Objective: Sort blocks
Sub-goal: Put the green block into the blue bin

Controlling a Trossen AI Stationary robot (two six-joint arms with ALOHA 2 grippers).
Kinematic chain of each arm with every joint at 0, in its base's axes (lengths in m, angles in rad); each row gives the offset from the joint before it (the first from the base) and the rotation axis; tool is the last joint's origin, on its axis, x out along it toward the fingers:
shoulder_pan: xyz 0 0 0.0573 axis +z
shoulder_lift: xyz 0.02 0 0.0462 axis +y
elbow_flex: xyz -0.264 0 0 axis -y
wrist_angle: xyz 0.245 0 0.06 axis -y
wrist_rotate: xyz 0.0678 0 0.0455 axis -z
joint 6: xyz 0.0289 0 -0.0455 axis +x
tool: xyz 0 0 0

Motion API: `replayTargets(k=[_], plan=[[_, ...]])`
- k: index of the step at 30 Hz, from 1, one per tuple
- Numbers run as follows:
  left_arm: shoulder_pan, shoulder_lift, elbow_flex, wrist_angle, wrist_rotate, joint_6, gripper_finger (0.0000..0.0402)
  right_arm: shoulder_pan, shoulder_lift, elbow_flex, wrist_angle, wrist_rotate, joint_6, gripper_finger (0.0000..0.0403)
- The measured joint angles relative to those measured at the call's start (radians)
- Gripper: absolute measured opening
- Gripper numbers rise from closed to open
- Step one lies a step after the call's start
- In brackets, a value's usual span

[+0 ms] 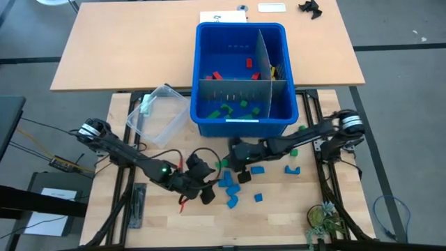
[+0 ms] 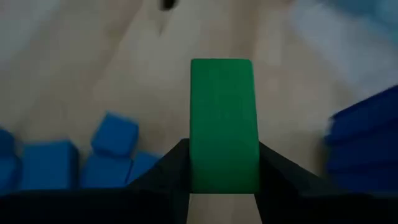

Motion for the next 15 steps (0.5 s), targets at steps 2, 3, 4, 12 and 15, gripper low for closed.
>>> replayTargets(k=[2, 3, 4, 12, 15], plan=[[-0.018, -0.037, 0.017, 0.01, -0.029, 0.048, 0.0203, 0.001, -0.058, 0.0, -0.002, 0.002, 0.032, 0.0133], [-0.028, -0.061, 0.02, 0.013, -0.048, 0.072, 0.0203, 0.001, -0.088, 0.0, -0.006, 0.003, 0.047, 0.0133], [-0.036, -0.084, 0.02, 0.017, -0.068, 0.098, 0.0202, 0.001, -0.118, 0.0, -0.005, 0.003, 0.062, 0.0133], [-0.055, -0.24, 0.025, 0.071, -0.214, 0.258, 0.0202, -0.068, -0.359, 0.001, 0.052, 0.171, 0.05, 0.0133], [-0.044, -0.258, 0.025, 0.076, -0.309, 0.261, 0.0202, -0.133, -0.41, 0.003, 0.097, 0.194, 0.053, 0.0133]])
